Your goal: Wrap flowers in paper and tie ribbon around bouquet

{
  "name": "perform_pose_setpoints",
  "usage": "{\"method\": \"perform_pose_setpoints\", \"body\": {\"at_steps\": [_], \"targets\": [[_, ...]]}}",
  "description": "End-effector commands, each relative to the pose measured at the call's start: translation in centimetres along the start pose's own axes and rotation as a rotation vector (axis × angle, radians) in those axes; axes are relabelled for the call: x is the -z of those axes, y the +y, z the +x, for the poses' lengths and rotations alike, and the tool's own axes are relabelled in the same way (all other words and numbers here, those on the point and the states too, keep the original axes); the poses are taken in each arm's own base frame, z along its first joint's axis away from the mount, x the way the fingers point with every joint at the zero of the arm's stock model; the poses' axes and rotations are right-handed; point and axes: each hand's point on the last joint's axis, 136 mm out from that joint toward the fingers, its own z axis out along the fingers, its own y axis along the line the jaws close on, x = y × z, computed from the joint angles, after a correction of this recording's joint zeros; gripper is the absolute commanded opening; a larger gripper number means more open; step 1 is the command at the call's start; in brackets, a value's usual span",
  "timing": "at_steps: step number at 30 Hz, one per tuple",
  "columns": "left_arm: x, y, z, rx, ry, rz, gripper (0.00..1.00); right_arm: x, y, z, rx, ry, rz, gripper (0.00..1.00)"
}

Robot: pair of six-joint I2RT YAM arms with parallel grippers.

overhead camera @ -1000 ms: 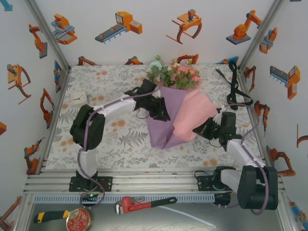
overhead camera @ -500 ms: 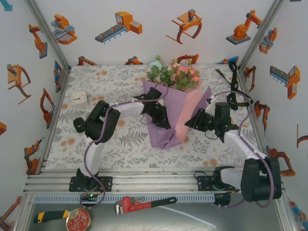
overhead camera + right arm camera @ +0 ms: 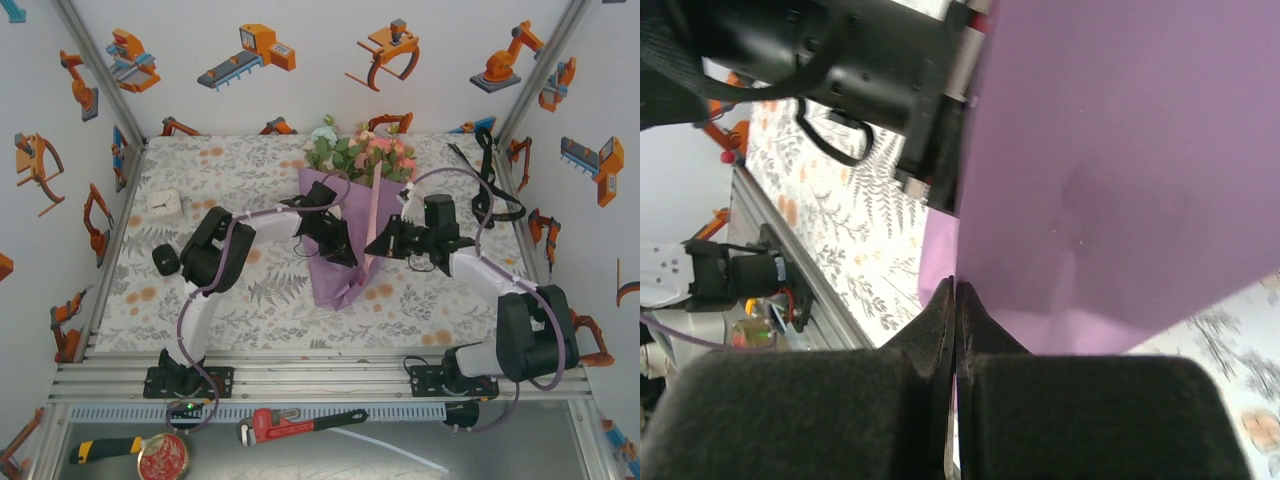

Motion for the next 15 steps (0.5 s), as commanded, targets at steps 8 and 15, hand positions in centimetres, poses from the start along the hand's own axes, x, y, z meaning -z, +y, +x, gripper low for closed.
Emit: {"method": "perform_pose_setpoints", "body": {"at_steps": [8, 15], "targets": [[5.4, -1.8, -4.2, 0.044, -0.182, 0.026, 0.30, -2.0, 0.8, -2.2, -0.006, 0.007, -0.092, 0.00], [14.1, -3.1, -6.9, 0.042, -0.325, -0.007, 0.36, -2.4, 0.5, -1.6, 0.010, 0.047, -0.091, 0.00]]}}
